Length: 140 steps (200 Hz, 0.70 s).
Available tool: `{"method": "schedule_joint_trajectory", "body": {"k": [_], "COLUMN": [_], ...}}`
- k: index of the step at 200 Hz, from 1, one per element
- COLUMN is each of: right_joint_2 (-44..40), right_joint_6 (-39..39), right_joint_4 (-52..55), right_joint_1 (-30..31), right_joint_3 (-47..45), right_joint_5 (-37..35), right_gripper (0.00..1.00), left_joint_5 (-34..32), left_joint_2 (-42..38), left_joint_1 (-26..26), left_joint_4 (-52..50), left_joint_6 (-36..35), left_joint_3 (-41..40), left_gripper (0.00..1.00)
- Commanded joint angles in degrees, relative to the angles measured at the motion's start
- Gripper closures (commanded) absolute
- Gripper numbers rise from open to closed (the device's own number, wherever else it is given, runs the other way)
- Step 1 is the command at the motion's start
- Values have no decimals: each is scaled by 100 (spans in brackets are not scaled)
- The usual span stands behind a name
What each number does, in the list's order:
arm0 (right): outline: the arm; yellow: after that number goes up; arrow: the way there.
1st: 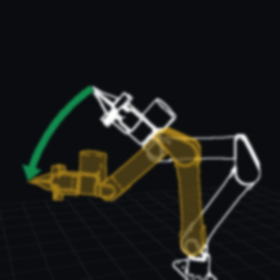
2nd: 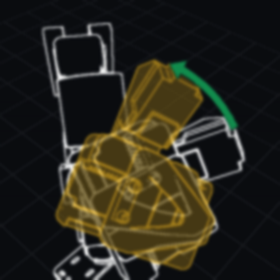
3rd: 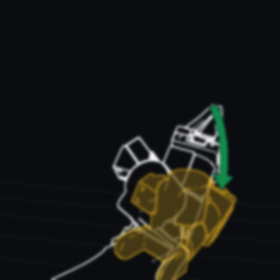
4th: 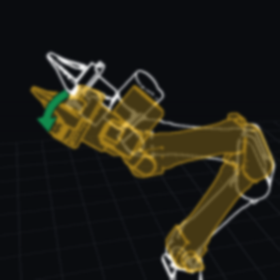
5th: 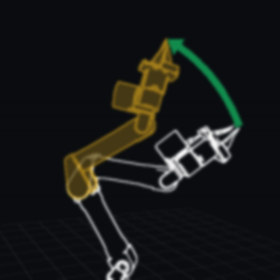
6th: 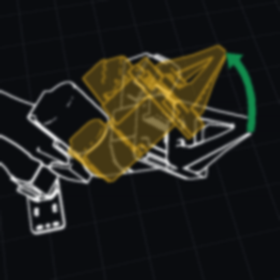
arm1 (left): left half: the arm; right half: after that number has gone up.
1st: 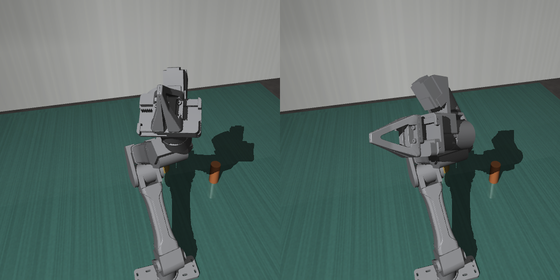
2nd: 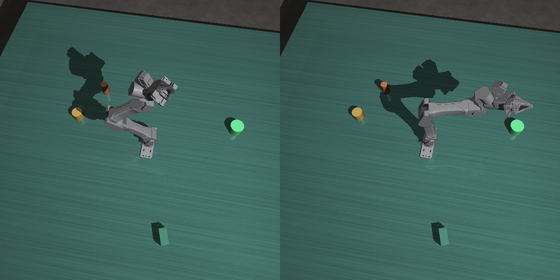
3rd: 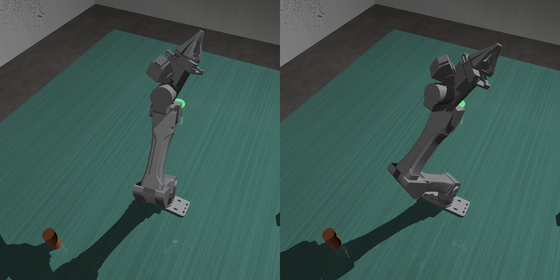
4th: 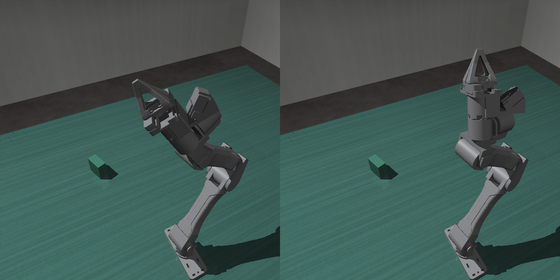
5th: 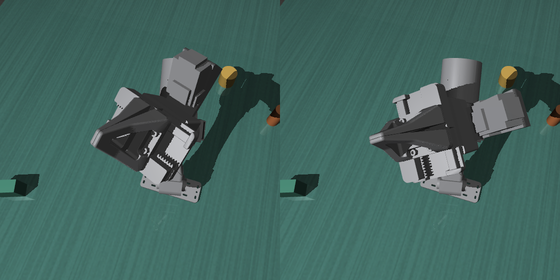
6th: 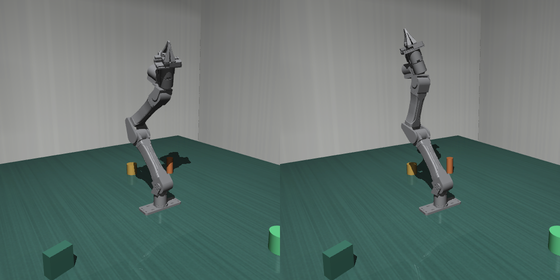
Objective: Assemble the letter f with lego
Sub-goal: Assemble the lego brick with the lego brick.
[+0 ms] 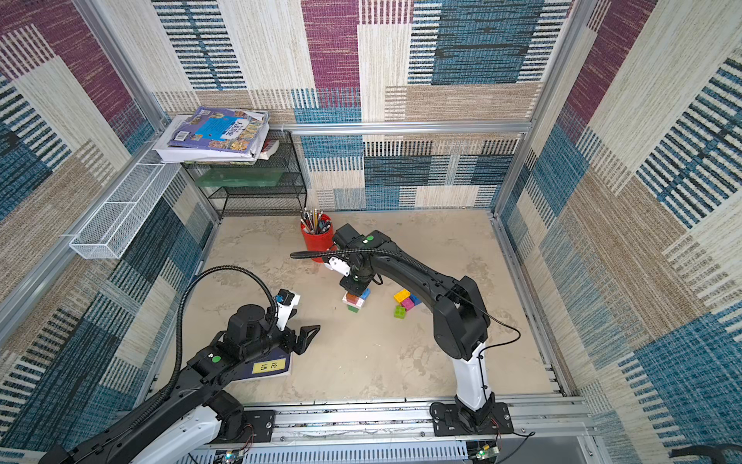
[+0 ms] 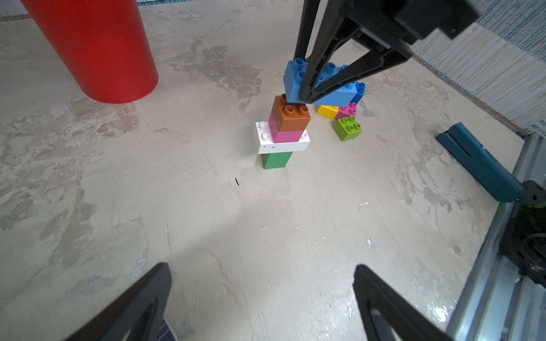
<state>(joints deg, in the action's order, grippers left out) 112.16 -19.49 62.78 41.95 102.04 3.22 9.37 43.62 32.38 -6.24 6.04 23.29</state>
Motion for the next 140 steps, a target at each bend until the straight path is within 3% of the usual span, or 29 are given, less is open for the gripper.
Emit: {"method": "schedule_joint_trajectory", "body": {"k": [1, 140], "right_joint_2": [-49, 142], "right_joint_6": [-49, -73], "right_joint_4": [-106, -78], "right_joint_1": [25, 58], "right_joint_3": [-9, 53], "right_joint_5": [-9, 11], "right_gripper": [71, 71], "left_joint_5": [20, 15], "left_joint_2": [8, 25], "left_joint_1": [5, 5], "left_joint_4": [36, 44], "left_joint_6": [2, 2], "left_joint_3": [0, 0], "left_gripper": [1, 1]}}
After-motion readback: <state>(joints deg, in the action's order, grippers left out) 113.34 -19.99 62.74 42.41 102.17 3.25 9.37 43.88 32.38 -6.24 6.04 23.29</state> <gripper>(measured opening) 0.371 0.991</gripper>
